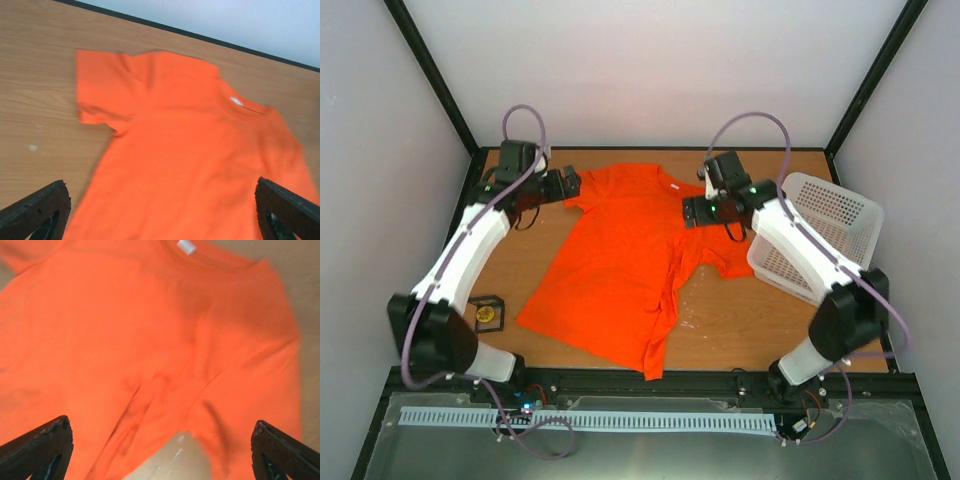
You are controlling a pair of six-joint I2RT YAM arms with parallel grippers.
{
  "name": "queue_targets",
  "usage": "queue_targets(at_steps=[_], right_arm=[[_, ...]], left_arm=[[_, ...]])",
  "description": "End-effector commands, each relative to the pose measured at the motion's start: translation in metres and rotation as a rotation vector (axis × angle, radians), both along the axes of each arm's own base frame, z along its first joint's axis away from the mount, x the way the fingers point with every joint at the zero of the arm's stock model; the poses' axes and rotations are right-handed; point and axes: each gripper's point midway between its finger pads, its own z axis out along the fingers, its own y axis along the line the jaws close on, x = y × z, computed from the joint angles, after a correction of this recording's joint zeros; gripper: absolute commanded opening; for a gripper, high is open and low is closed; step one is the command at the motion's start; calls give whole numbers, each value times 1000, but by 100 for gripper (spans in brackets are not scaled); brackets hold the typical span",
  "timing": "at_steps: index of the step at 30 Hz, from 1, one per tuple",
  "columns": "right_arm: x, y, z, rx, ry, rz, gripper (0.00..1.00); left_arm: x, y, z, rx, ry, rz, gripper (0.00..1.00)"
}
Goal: Pin the brooch onto the clothing
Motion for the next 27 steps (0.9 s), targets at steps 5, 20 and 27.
queue_targets(at_steps=[5,20,27], right_arm=[[-52,17,-42,171,194,25,78],[30,-60,-125,-149,226,-350,17],[44,-89,-165,-262,237,-454,6]], left_arm=[[-46,-43,-55,-184,92,-151,100],[-20,-105,-148,-309,302,-251,86],[-38,-61,-198,-189,404,-171,89]])
